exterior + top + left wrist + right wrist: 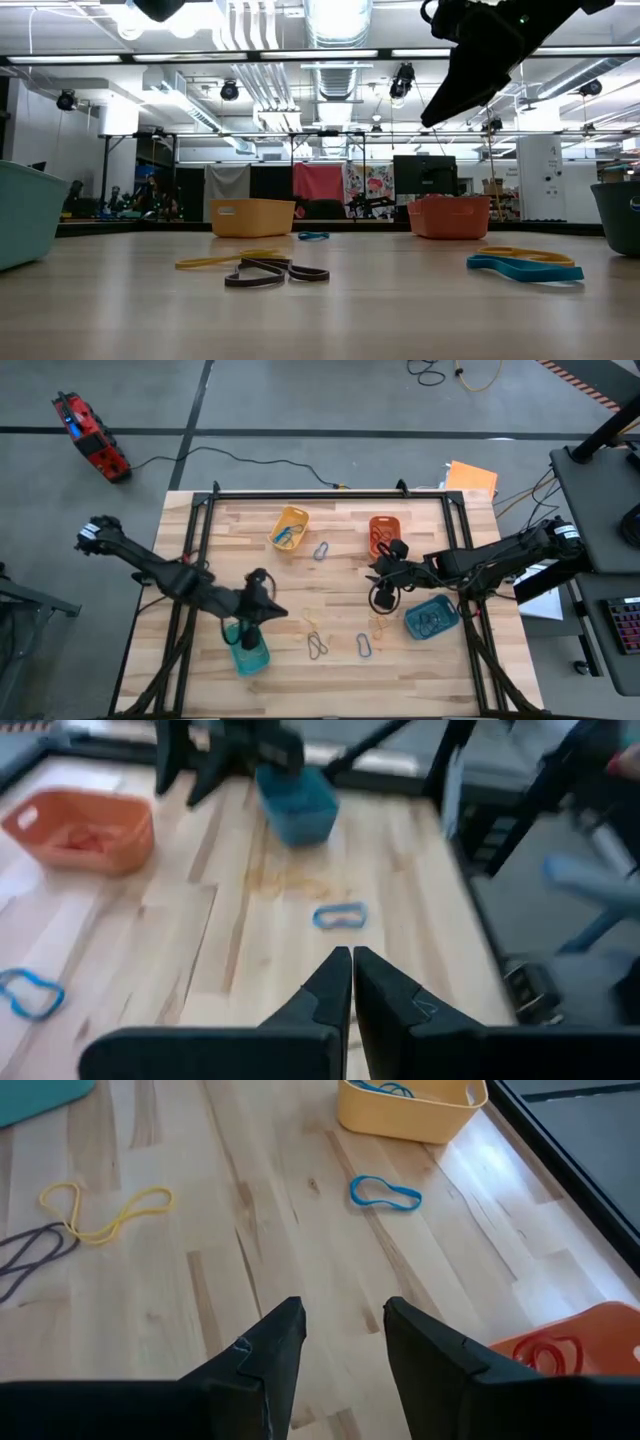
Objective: Sort rubber bands into baskets
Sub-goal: Put the yellow rubber band into the green bin
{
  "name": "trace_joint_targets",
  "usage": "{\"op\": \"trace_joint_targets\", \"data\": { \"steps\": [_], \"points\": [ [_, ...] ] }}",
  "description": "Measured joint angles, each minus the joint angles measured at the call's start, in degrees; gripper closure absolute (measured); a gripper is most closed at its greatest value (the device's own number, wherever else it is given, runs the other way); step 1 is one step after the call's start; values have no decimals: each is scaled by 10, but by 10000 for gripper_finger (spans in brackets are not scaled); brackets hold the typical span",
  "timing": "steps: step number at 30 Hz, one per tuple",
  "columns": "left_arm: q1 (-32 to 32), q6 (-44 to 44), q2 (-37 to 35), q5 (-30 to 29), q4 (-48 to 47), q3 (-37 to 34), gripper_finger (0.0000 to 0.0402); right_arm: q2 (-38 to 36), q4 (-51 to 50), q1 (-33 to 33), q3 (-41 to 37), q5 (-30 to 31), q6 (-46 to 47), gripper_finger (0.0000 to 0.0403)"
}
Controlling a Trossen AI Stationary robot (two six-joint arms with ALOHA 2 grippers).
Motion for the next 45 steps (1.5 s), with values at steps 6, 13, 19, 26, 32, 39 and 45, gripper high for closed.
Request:
{"op": "trace_joint_targets", "data": {
  "steps": [6,13,19,26,32,39,45],
  "points": [
    [21,1,81,1,-2,0,401,0,0,0,-2,0,1,273],
    [27,-14,180,3,2,0,401,0,0,0,-2,0,2,264],
    [27,-47,259,37,5,-1,369,0,0,0,-2,-6,7,259],
    [28,-64,308,39,41,-1,283,0,0,0,-2,-15,8,263],
    [35,-63,332,56,56,-1,235,0,0,0,-2,-16,8,255],
    [38,-64,360,74,88,-1,228,0,0,0,-2,-16,8,258],
    [42,-69,381,78,96,-1,228,0,0,0,-3,-17,7,255]
  ]
}}
